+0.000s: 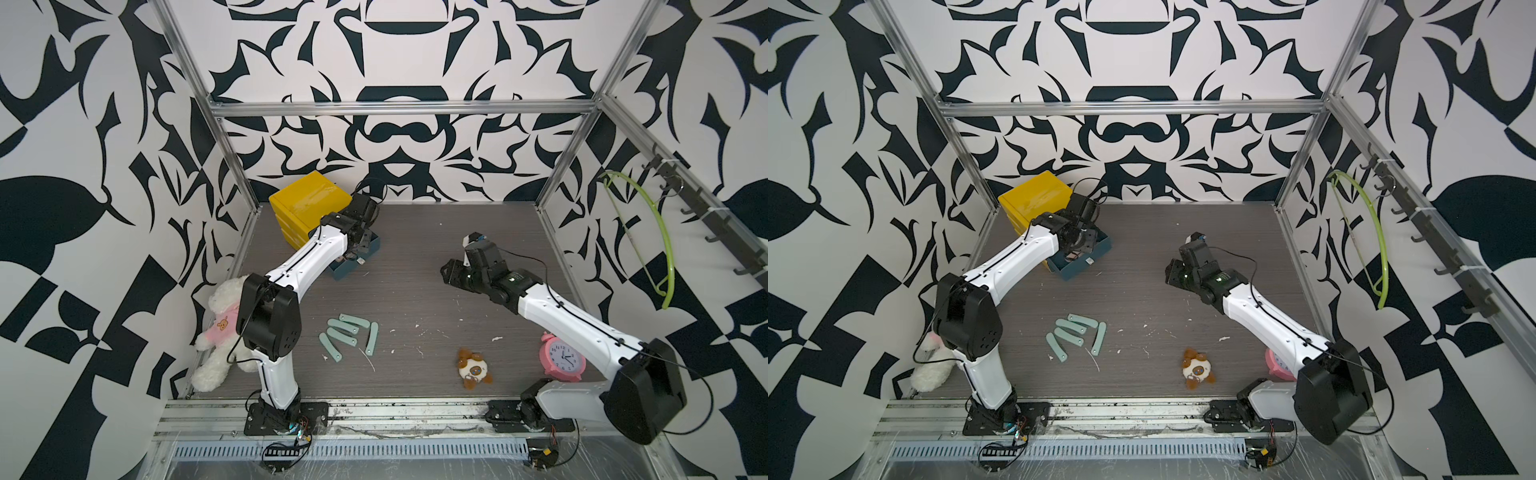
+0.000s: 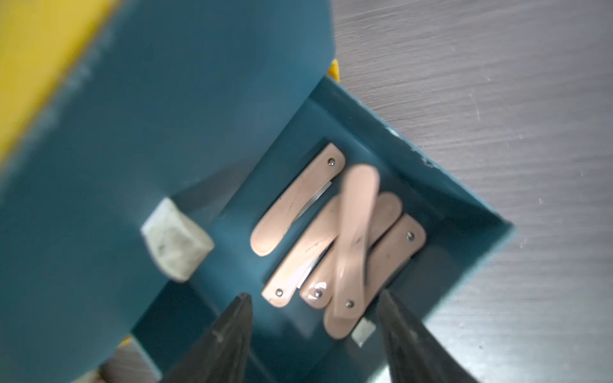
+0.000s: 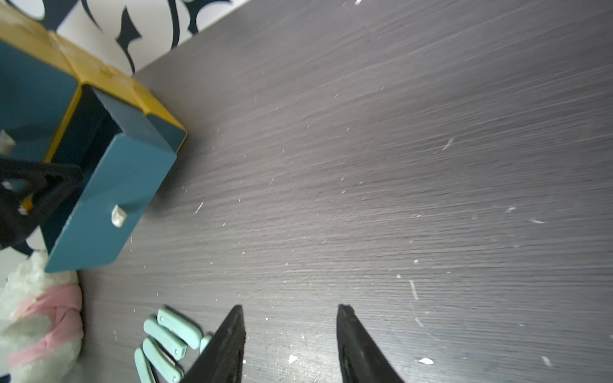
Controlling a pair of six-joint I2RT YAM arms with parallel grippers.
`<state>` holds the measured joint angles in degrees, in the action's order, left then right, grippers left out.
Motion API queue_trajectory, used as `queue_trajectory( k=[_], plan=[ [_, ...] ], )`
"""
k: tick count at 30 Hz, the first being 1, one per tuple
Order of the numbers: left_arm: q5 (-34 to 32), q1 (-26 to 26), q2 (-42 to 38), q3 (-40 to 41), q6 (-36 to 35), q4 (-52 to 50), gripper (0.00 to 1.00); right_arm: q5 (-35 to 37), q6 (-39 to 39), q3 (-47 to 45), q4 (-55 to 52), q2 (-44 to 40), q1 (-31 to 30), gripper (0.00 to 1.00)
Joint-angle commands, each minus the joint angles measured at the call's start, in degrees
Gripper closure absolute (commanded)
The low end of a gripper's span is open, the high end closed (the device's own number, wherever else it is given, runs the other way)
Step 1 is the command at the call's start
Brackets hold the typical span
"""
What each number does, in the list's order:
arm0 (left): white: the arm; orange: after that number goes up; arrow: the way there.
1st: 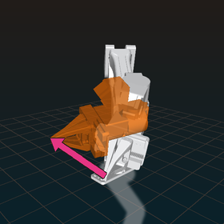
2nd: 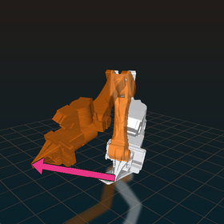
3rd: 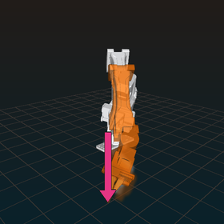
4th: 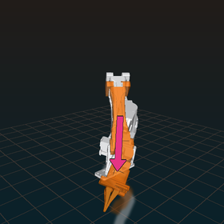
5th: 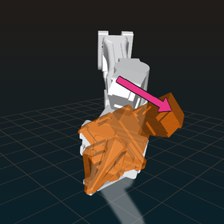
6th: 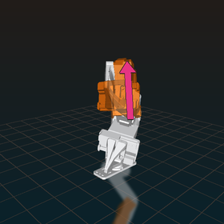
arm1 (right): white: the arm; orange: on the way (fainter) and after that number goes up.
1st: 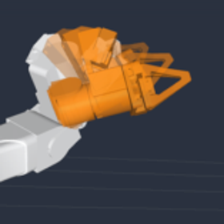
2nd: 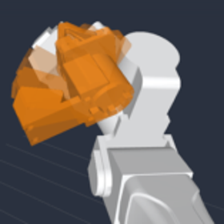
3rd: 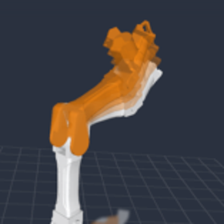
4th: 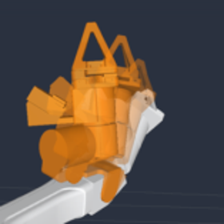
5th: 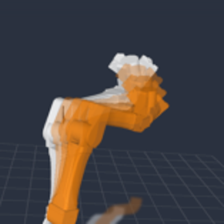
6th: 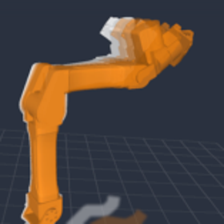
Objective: Place the fruit knives into the drawer by color
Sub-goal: Place the fruit knife in the drawer.
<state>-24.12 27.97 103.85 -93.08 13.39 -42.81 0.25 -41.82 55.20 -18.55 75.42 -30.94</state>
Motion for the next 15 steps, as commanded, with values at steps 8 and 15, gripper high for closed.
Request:
queue_trajectory(
  k=[8,15],
  plan=[
    [13.74,-8.71,-16.89,1.41,5.83,3.05,0.01,-1.72,-0.24,8.06,9.79,9.37,-8.61,0.52],
    [9.37,-17.67,-15.32,0.57,8.41,3.43,0.01,-4.41,-5.09,14.16,15.19,18.72,-11.19,0.54]
  ],
)
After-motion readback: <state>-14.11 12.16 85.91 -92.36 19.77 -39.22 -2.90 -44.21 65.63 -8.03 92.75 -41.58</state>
